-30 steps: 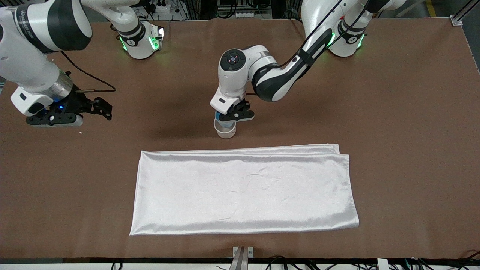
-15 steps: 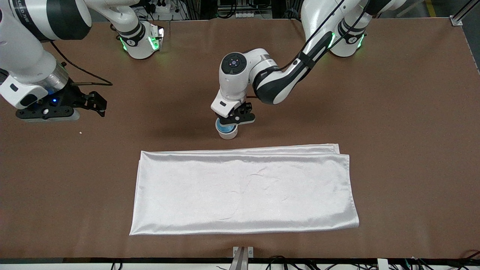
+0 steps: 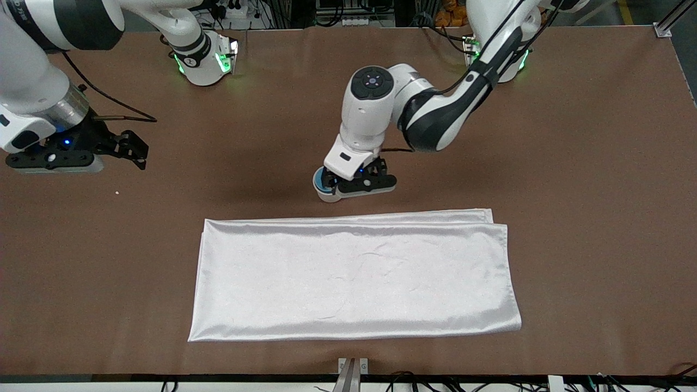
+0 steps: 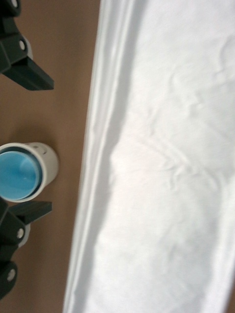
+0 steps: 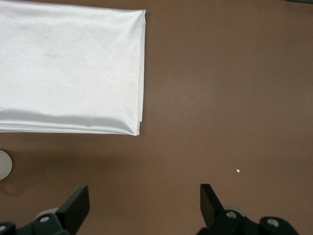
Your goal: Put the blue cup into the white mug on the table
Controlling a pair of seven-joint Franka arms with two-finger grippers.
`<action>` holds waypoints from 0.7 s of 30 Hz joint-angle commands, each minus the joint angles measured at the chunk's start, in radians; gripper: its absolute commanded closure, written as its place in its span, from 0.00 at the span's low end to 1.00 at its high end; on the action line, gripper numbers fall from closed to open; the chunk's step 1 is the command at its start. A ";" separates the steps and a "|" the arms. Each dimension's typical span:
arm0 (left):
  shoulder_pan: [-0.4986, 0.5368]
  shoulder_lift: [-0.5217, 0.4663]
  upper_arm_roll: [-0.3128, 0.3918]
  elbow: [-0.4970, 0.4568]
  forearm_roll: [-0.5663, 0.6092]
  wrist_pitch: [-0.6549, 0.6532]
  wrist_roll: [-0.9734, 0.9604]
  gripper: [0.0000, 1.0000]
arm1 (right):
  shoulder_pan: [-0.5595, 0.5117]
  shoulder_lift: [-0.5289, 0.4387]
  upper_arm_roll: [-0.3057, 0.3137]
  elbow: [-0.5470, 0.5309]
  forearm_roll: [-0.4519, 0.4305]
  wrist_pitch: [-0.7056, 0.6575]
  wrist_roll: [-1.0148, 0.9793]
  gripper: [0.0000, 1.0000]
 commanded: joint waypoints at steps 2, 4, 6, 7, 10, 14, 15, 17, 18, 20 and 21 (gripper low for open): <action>0.096 -0.088 -0.007 -0.021 0.013 -0.059 0.072 0.00 | -0.021 0.017 0.002 0.095 0.062 -0.109 0.018 0.00; 0.129 -0.102 -0.016 -0.021 0.011 -0.072 0.130 0.00 | -0.023 0.017 0.002 0.095 0.065 -0.116 0.018 0.00; 0.145 -0.125 -0.016 -0.021 0.005 -0.092 0.182 0.00 | -0.029 0.018 -0.004 0.095 0.076 -0.114 0.018 0.00; 0.159 -0.134 -0.016 -0.021 -0.001 -0.103 0.207 0.00 | -0.030 0.018 -0.007 0.095 0.096 -0.116 0.018 0.00; 0.201 -0.152 -0.016 -0.021 -0.021 -0.128 0.259 0.00 | -0.034 0.018 -0.019 0.095 0.122 -0.119 0.007 0.00; 0.245 -0.177 -0.014 -0.021 -0.048 -0.138 0.334 0.00 | -0.034 0.018 -0.021 0.095 0.122 -0.120 0.005 0.00; 0.257 -0.183 -0.016 -0.021 -0.048 -0.143 0.348 0.00 | -0.034 0.018 -0.021 0.095 0.122 -0.120 0.004 0.00; 0.283 -0.191 -0.016 -0.021 -0.050 -0.148 0.365 0.00 | -0.032 0.018 -0.022 0.095 0.121 -0.120 0.004 0.00; 0.294 -0.195 -0.018 -0.021 -0.050 -0.152 0.370 0.00 | -0.032 0.018 -0.022 0.095 0.120 -0.120 0.002 0.00; 0.310 -0.204 -0.018 -0.021 -0.050 -0.161 0.383 0.00 | -0.032 0.018 -0.024 0.095 0.119 -0.120 0.002 0.00; 0.317 -0.207 -0.018 -0.021 -0.050 -0.166 0.391 0.00 | -0.032 0.018 -0.025 0.096 0.119 -0.120 0.002 0.00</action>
